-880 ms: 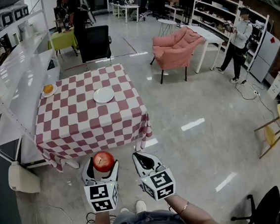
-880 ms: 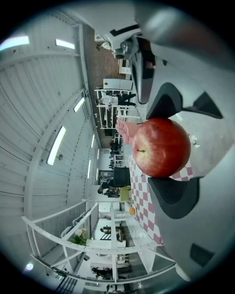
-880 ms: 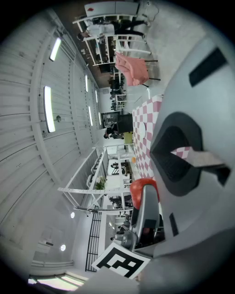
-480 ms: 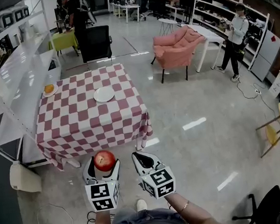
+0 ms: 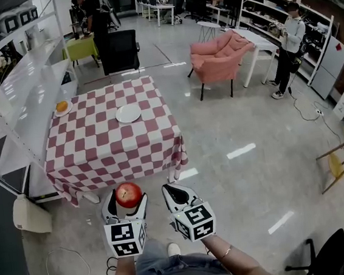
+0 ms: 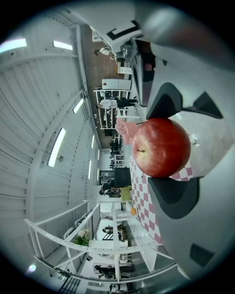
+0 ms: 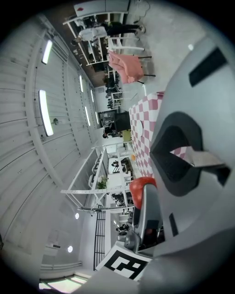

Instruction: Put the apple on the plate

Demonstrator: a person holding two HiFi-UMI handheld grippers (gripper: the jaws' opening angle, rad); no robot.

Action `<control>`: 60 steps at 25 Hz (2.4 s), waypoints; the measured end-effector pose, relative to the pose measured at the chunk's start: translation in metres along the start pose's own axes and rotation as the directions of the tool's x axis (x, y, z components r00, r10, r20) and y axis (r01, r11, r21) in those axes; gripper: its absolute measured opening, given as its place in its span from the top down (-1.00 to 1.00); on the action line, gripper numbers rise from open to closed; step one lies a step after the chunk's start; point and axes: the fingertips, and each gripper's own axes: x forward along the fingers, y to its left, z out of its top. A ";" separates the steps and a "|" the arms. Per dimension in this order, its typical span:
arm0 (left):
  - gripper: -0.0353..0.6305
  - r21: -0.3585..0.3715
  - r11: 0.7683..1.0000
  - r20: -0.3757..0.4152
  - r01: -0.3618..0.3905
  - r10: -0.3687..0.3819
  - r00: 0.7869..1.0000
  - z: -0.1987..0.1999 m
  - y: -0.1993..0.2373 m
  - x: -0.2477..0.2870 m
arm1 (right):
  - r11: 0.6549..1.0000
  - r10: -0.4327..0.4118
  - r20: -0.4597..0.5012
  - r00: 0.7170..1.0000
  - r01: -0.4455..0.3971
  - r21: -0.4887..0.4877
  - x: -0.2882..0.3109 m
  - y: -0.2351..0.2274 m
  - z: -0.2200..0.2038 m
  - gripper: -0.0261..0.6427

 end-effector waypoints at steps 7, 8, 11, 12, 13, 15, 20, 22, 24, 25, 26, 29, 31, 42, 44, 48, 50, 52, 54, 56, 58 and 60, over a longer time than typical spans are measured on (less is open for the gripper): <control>-0.32 0.007 1.000 -0.005 -0.020 0.020 1.000 0.001 0.004 0.009 | 1.000 -0.015 0.000 1.000 0.015 0.017 0.002 -0.016 -0.001 0.89; -0.32 0.007 1.000 -0.005 -0.024 0.024 1.000 0.001 0.005 0.011 | 1.000 -0.016 0.000 1.000 0.016 0.019 0.003 -0.018 0.000 0.89; -0.32 0.005 0.999 -0.006 -0.032 0.032 0.999 0.005 0.009 0.017 | 0.999 -0.025 -0.006 1.000 0.025 0.027 0.005 -0.027 -0.001 0.89; -0.32 0.005 0.999 -0.007 -0.035 0.035 0.999 0.006 0.010 0.018 | 0.999 -0.027 -0.008 1.000 0.027 0.030 0.005 -0.029 -0.001 0.89; -0.32 0.006 0.999 -0.007 -0.037 0.037 0.999 0.007 0.011 0.020 | 0.999 -0.029 -0.009 1.000 0.029 0.033 0.007 -0.031 0.000 0.89; -0.32 0.008 0.999 -0.006 -0.041 0.041 0.999 0.010 0.014 0.025 | 0.999 -0.032 -0.008 0.999 0.032 0.037 0.009 -0.035 0.002 0.89; -0.32 0.017 0.998 0.002 -0.055 0.055 0.999 0.018 0.022 0.040 | 0.999 -0.035 -0.005 0.999 0.035 0.033 0.020 -0.047 0.006 0.89; -0.32 0.016 0.998 0.000 -0.056 0.056 0.998 0.018 0.026 0.047 | 0.999 -0.038 -0.007 0.999 0.039 0.035 0.026 -0.051 0.005 0.89; -0.32 0.014 0.998 -0.004 -0.056 0.056 0.998 0.017 0.030 0.055 | 0.998 -0.040 -0.010 0.999 0.041 0.037 0.033 -0.054 0.005 0.89; -0.32 0.013 0.998 -0.006 -0.056 0.056 0.998 0.017 0.032 0.059 | 0.998 -0.041 -0.012 0.999 0.042 0.039 0.037 -0.055 0.005 0.89; -0.32 0.012 0.998 -0.009 -0.054 0.054 0.998 0.017 0.033 0.062 | 0.998 -0.042 -0.013 0.999 0.042 0.040 0.040 -0.056 0.006 0.89; -0.32 0.009 0.999 -0.016 -0.048 0.048 0.999 0.017 0.039 0.074 | 0.998 -0.043 -0.019 0.999 0.044 0.041 0.053 -0.060 0.008 0.89; -0.32 0.006 0.999 -0.019 -0.046 0.046 0.999 0.018 0.045 0.085 | 0.998 -0.046 -0.025 0.999 0.047 0.040 0.064 -0.064 0.008 0.89; -0.32 -0.012 0.999 -0.044 -0.046 0.045 0.998 0.024 0.092 0.154 | 0.996 -0.069 -0.053 0.996 0.071 0.045 0.136 -0.089 0.018 0.89; -0.32 -0.018 0.999 -0.051 -0.040 0.040 0.998 0.024 0.101 0.170 | 0.996 -0.077 -0.061 0.995 0.080 0.047 0.151 -0.095 0.020 0.89; -0.32 -0.040 0.999 -0.072 -0.031 0.028 0.997 0.023 0.118 0.198 | 0.995 -0.084 -0.081 0.993 0.088 0.052 0.180 -0.103 0.024 0.89; -0.32 -0.041 0.999 -0.078 -0.027 0.023 0.997 0.024 0.126 0.212 | 0.995 -0.084 -0.088 0.993 0.089 0.052 0.195 -0.106 0.025 0.89; -0.32 -0.041 0.999 -0.079 -0.020 0.017 0.997 0.027 0.134 0.224 | 0.994 -0.086 -0.090 0.992 0.091 0.054 0.209 -0.109 0.029 0.89; -0.32 -0.040 0.999 -0.079 -0.014 0.011 0.997 0.031 0.140 0.235 | 0.994 -0.086 -0.087 0.993 0.091 0.058 0.222 -0.111 0.034 0.89; -0.32 -0.038 0.999 -0.078 -0.008 0.005 0.997 0.036 0.146 0.245 | 0.994 -0.085 -0.085 0.993 0.090 0.057 0.234 -0.113 0.039 0.89; -0.32 -0.033 0.999 -0.074 -0.001 -0.001 0.997 0.040 0.151 0.255 | 0.995 -0.087 -0.086 0.993 0.091 0.050 0.245 -0.115 0.043 0.89; -0.32 -0.029 1.000 -0.073 0.007 -0.009 0.997 0.043 0.156 0.266 | 0.994 -0.091 -0.084 0.992 0.095 0.048 0.256 -0.117 0.047 0.89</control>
